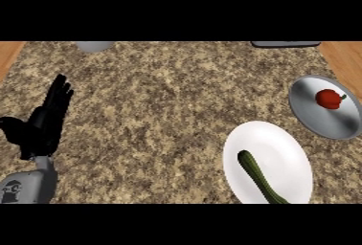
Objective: Pick the bell pepper from the plate and place it in the pan
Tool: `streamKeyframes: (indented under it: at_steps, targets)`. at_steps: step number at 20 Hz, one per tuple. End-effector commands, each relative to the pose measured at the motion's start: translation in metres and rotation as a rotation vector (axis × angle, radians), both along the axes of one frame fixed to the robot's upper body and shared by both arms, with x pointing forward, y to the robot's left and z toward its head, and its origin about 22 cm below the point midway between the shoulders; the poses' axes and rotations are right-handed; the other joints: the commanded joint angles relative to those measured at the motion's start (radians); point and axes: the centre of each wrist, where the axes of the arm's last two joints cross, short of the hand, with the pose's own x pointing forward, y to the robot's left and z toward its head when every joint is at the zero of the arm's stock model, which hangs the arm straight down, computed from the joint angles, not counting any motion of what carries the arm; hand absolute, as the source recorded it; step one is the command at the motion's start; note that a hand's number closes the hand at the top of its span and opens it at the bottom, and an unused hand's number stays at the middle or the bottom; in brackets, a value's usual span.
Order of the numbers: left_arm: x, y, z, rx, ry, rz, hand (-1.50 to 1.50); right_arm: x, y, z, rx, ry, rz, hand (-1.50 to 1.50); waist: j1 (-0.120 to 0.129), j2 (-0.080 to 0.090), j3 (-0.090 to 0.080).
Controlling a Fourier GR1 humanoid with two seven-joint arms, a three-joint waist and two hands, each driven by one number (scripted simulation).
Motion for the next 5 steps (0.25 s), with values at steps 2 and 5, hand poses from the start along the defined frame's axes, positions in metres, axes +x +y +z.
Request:
streamKeyframes:
  at_steps: [2,5]
  targets:
    - [0.002,-0.001,-0.001,-0.002,-0.009,0.001,0.00,-0.039,0.028,-0.011,-0.017,0.041,0.032,-1.50,0.003,0.004,-0.001]
    - [0.008,-0.017,0.006,-0.017,0.007,-0.015,0.00,-0.057,0.033,0.023,-0.061,0.047,-0.012,-1.50,0.011,0.007,0.001]
